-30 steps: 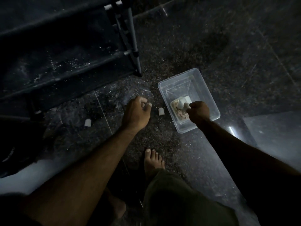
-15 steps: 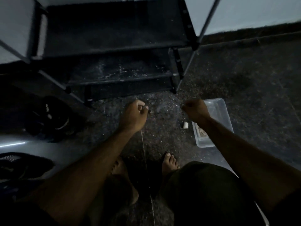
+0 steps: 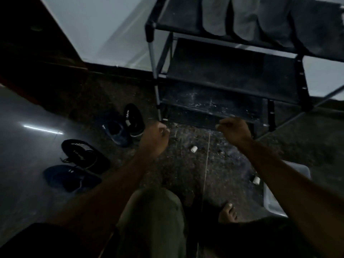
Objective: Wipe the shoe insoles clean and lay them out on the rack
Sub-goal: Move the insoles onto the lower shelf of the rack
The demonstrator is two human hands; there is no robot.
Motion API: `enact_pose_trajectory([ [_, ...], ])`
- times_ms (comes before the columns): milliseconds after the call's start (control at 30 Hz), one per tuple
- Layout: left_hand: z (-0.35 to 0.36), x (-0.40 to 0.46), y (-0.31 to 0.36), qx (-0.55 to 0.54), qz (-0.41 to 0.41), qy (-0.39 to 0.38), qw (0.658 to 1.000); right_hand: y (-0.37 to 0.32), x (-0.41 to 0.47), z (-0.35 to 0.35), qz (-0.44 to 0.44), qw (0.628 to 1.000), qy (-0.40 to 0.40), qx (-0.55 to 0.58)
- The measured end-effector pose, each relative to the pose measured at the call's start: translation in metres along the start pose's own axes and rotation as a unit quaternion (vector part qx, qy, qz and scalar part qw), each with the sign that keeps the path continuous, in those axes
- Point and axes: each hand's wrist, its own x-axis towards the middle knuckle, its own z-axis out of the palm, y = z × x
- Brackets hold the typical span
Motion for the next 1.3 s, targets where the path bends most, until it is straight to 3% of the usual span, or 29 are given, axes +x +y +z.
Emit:
enact_pose_trajectory([
  [367, -0.032, 0.010, 0.009, -0.019, 0.017, 0.041, 0.999, -0.071, -0.018, 0.033, -0.058, 0.998, -0.025, 0.014],
  [800, -0.030, 0.031, 0.075, -0.043, 0.067, 0.072, 0.994, -0.090, -0.006, -0.002, -0.067, 0.996, 0.018, 0.052],
  [933, -0.038, 0.044, 0.107, -0.046, 0.101, 0.089, 0.990, -0.111, 0.009, -0.028, -0.064, 0.991, 0.052, 0.104],
  [1067, -0.048, 0.063, 0.150, -0.064, 0.120, 0.097, 0.986, -0.141, 0.029, -0.060, -0.023, 0.968, 0.139, 0.206],
  [1233, -0.053, 0.088, 0.203, -0.173, 0.095, 0.099, 0.975, -0.172, 0.055, -0.086, 0.007, 0.926, 0.117, 0.359],
  [1300, -0.051, 0.093, 0.216, -0.210, 0.080, 0.102, 0.969, -0.178, 0.059, -0.091, 0.001, 0.923, 0.131, 0.361],
])
